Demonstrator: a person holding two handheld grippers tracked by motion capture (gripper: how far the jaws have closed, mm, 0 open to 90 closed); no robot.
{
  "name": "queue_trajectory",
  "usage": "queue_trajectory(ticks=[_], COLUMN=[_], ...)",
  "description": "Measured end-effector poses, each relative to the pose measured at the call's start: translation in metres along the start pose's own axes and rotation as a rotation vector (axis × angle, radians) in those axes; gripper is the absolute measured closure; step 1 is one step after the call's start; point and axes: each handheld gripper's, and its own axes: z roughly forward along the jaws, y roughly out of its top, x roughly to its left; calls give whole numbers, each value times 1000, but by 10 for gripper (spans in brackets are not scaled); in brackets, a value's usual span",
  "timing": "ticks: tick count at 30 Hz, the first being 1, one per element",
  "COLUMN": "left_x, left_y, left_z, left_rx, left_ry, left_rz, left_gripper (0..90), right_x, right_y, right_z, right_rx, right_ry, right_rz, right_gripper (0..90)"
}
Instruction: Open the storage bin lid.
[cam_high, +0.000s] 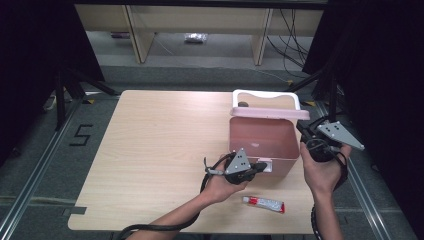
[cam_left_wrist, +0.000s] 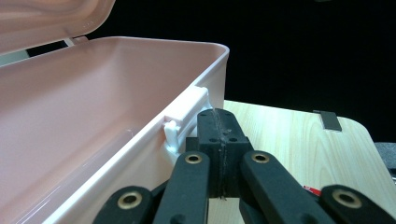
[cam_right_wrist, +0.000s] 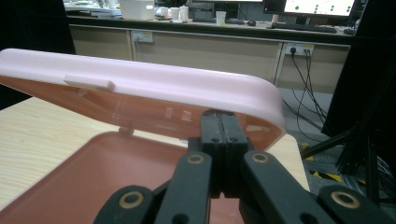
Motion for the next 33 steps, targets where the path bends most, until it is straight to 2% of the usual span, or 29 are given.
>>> queue_trajectory(ticks=[1,2,4,5,10,11,12,14,15,17,18,19,20,21,33], left_x=[0,0,0,0,0,0,0,0,0,0,0,0,0,0,1], left_y=[0,0,0,0,0,0,0,0,0,0,0,0,0,0,0], left_z=[0,0,0,0,0,0,0,0,0,0,0,0,0,0,1], left_rx=[-1,-1,0,1,0,0,0,2,4,3,2,3,1,1,-2], left_ry=[-3,-2,-3,-1,-3,-3,-3,0,-1,0,-1,-1,-1,-1,-4], left_rz=[3,1,4,-1,3,2,1,-5,-2,-3,-6,-7,-9,-8,-11], left_gripper=[900,900,900,900,900,900,900,900,900,900,900,900,900,900,900], right_x=[1,0,-1,0,0,1,0,2,0,1,0,0,-1,0,-2], right_y=[0,0,1,2,4,5,6,7,7,8,9,9,9,10,13], right_z=[0,1,3,3,5,6,7,8,9,9,10,11,12,12,19], right_rx=[7,0,-1,3,-9,-6,-12,-8,-17,-14,-21,-16,-27,-25,-26], right_ry=[-1,-1,-1,-4,-7,-2,-7,-10,-10,-4,-12,-7,-17,-18,-25], right_rz=[11,-4,-5,9,5,18,7,22,-1,9,-4,10,-3,8,11], right_gripper=[900,900,900,900,900,900,900,900,900,900,900,900,900,900,900])
